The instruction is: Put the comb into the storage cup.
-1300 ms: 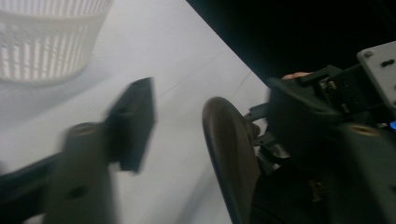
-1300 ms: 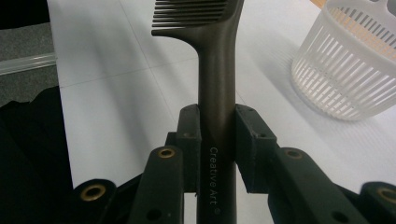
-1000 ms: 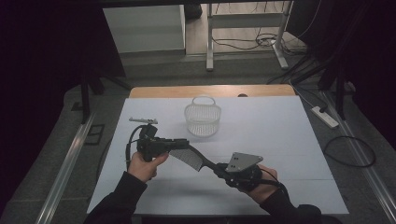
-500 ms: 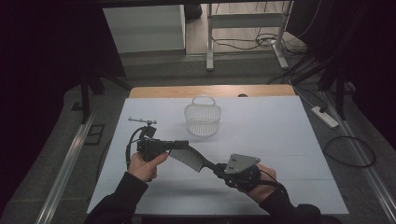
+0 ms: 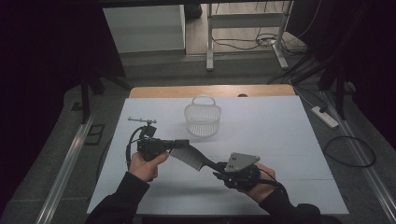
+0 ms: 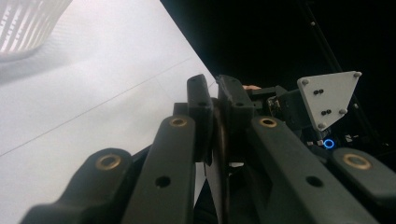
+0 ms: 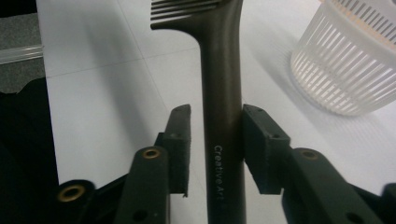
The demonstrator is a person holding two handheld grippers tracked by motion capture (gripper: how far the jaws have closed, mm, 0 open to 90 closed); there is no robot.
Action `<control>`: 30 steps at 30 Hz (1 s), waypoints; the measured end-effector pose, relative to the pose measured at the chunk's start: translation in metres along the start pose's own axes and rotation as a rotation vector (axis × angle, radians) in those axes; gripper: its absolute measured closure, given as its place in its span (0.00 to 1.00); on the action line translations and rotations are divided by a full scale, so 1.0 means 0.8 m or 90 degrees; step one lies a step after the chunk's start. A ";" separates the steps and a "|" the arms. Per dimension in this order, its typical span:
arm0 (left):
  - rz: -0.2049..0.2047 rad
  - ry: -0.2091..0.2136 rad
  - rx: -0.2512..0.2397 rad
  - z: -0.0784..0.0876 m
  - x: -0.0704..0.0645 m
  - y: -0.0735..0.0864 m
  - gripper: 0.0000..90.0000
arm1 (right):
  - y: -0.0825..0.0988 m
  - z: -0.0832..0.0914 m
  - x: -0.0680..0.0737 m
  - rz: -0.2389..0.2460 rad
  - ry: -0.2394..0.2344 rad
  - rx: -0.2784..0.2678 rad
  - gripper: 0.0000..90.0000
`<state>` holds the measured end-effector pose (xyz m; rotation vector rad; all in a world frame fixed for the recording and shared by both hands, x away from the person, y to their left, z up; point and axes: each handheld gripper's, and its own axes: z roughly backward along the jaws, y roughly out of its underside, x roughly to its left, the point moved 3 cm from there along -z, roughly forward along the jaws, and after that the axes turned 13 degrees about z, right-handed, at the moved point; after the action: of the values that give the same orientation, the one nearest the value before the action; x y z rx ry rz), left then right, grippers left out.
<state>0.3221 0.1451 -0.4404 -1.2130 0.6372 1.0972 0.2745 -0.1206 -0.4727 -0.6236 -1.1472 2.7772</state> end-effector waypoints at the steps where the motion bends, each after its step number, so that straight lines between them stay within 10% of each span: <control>1: 0.000 0.000 -0.002 0.000 0.000 0.000 0.94 | 0.000 -0.001 0.000 -0.002 -0.001 0.003 0.66; 30: -0.058 -0.084 -0.038 0.019 -0.012 -0.021 0.94 | 0.018 0.017 -0.026 -0.122 -0.025 0.038 0.15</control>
<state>0.3314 0.1569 -0.4211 -1.1980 0.4473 1.1166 0.2893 -0.1442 -0.4673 -0.4302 -1.0653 2.6618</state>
